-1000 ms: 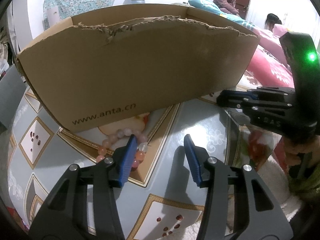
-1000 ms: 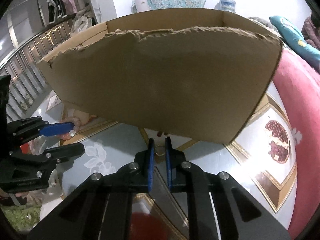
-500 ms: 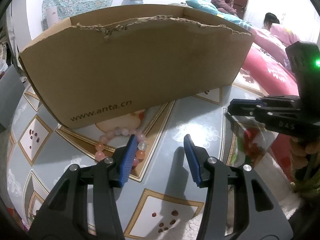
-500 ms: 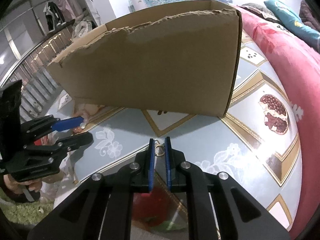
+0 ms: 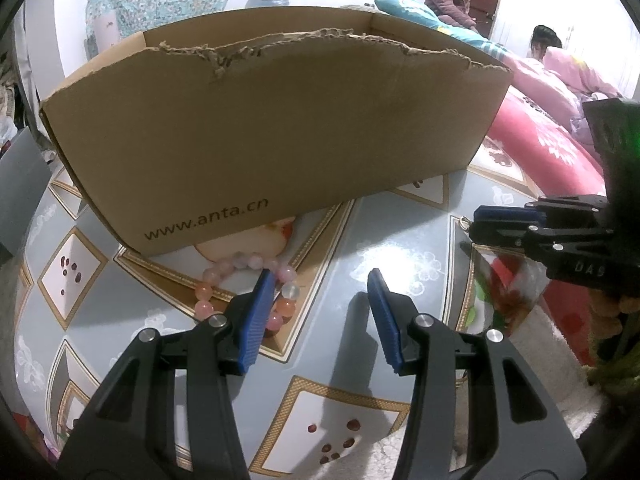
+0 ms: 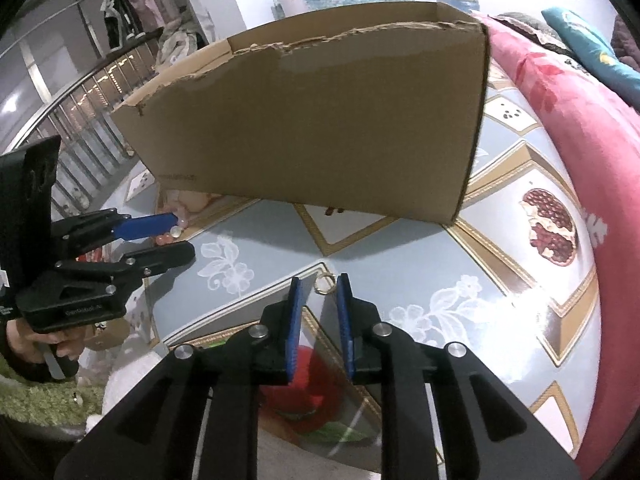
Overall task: Organize jewelry
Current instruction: 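Lift the pink bracelet and the gold ring with both grippers over the box, then open the left gripper over the box to drop the pink bracelet, then lower the right gripper into the box and open it to release the ring, then withdraw both grippers from the box back over the table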
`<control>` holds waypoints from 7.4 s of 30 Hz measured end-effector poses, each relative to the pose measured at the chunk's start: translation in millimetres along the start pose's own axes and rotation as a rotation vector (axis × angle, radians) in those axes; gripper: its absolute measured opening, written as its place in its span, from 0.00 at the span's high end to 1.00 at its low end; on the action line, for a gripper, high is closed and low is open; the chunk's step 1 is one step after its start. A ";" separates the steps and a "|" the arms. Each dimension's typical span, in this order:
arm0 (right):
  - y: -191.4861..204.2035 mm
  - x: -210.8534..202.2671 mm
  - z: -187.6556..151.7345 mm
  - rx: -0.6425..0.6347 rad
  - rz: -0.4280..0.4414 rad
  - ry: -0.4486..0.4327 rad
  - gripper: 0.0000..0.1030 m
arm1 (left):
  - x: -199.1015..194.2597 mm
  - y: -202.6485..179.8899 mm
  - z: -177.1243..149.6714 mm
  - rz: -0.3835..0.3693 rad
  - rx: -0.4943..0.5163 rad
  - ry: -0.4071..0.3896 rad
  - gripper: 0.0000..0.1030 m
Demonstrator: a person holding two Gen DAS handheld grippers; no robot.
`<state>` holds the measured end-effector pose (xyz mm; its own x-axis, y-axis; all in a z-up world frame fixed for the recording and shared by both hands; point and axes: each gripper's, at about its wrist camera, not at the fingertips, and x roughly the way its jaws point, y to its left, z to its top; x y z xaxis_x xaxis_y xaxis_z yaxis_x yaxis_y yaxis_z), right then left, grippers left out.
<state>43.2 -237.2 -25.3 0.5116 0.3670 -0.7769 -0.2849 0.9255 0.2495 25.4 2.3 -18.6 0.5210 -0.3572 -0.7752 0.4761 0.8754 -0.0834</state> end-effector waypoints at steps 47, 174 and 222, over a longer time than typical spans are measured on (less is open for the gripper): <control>17.9 6.7 2.5 -0.113 -0.085 -0.036 0.88 | -0.8 4.6 0.4 0.010 -0.005 -0.008 0.55; -28.3 13.5 233.2 -0.133 -0.017 0.094 0.70 | -65.3 87.0 115.5 0.063 -0.231 -0.190 0.19; -95.2 -36.9 114.0 0.315 0.095 0.007 0.57 | -16.8 90.7 89.8 -0.047 -0.451 0.013 0.14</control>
<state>143.9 -328.1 45.6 0.4891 0.4535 -0.7451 -0.0658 0.8709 0.4870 123.5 58.4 43.0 0.4959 -0.3983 -0.7716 0.1415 0.9138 -0.3808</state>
